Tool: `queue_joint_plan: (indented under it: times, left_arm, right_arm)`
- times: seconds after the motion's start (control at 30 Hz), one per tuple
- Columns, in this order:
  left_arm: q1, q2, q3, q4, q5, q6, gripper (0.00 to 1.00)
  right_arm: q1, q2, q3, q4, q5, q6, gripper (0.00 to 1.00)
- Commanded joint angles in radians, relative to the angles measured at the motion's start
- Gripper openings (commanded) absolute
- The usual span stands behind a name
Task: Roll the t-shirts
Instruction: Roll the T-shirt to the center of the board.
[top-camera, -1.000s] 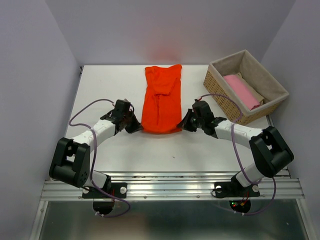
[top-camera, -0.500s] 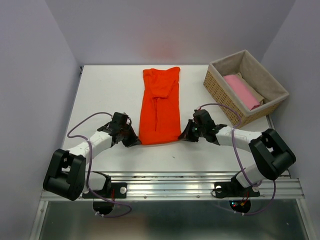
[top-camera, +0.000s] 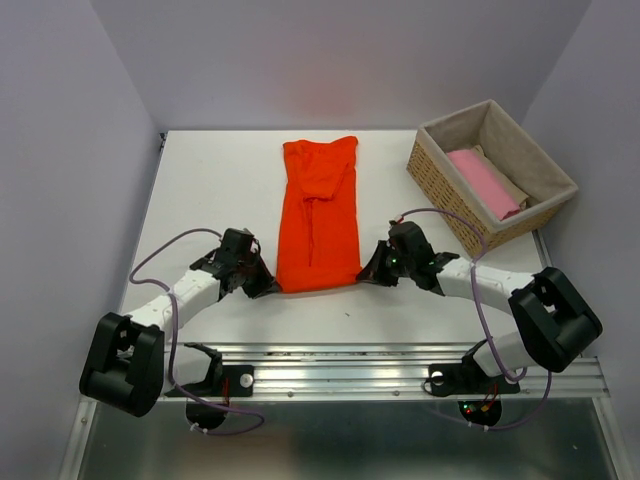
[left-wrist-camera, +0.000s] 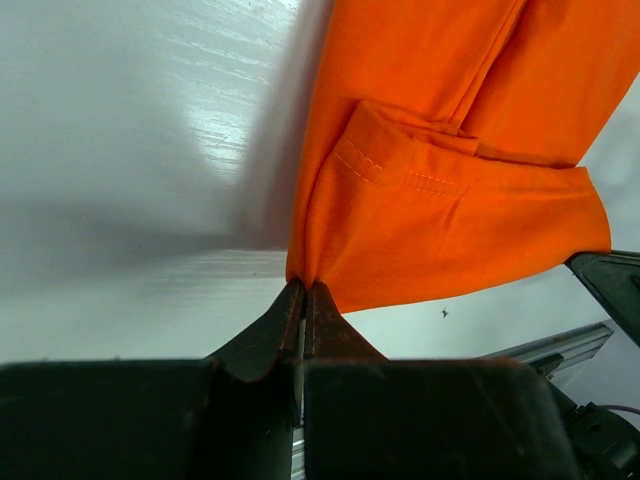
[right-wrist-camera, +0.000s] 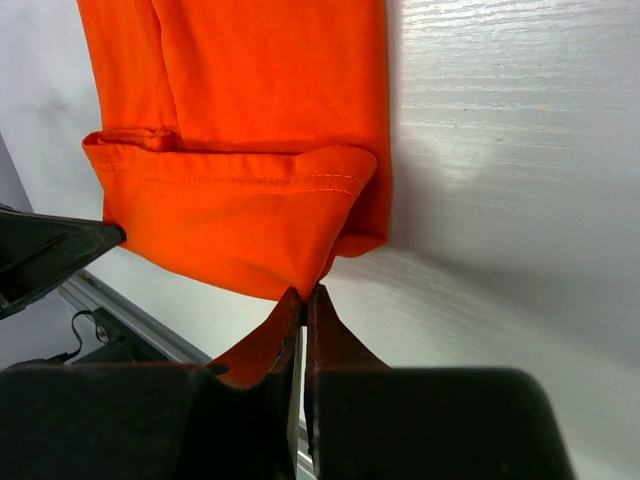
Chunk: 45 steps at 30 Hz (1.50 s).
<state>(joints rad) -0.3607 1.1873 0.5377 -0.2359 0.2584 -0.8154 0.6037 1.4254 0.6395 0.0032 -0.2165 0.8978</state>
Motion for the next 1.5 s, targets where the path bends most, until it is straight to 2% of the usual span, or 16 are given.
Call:
queue_joint_plan:
  times: [0.0, 0.57, 1.13, 1.3, 1.33, 1.4, 1.43, 1.47]
  left_arm:
    - [-0.004, -0.017, 0.053, -0.048, -0.022, 0.001, 0.00]
    - [0.002, 0.150, 0.248, -0.086, -0.011, 0.013, 0.00]
    - [0.060, 0.365, 0.449, -0.097, -0.021, 0.068, 0.00]
    - [0.077, 0.417, 0.459, -0.074, -0.005, 0.093, 0.00]
    - [0.083, 0.429, 0.458, -0.056, 0.010, 0.096, 0.00]
    - [0.097, 0.437, 0.458, -0.040, 0.022, 0.096, 0.13]
    - [0.101, 0.434, 0.461, -0.031, 0.028, 0.096, 0.20]
    - [0.104, 0.428, 0.465, -0.029, 0.022, 0.094, 0.26]
  right_arm:
    - [0.004, -0.026, 0.028, 0.000, 0.034, 0.003, 0.01]
    - [0.004, 0.063, 0.153, 0.000, 0.084, 0.004, 0.01]
    - [-0.015, 0.205, 0.285, -0.035, 0.112, -0.014, 0.01]
    - [-0.033, 0.240, 0.302, -0.034, 0.117, -0.013, 0.01]
    - [-0.044, 0.248, 0.307, -0.034, 0.120, -0.011, 0.09]
    - [-0.054, 0.250, 0.311, -0.034, 0.118, -0.014, 0.22]
    - [-0.055, 0.244, 0.313, -0.035, 0.124, -0.019, 0.35]
    - [-0.055, 0.234, 0.315, -0.038, 0.134, -0.029, 0.37]
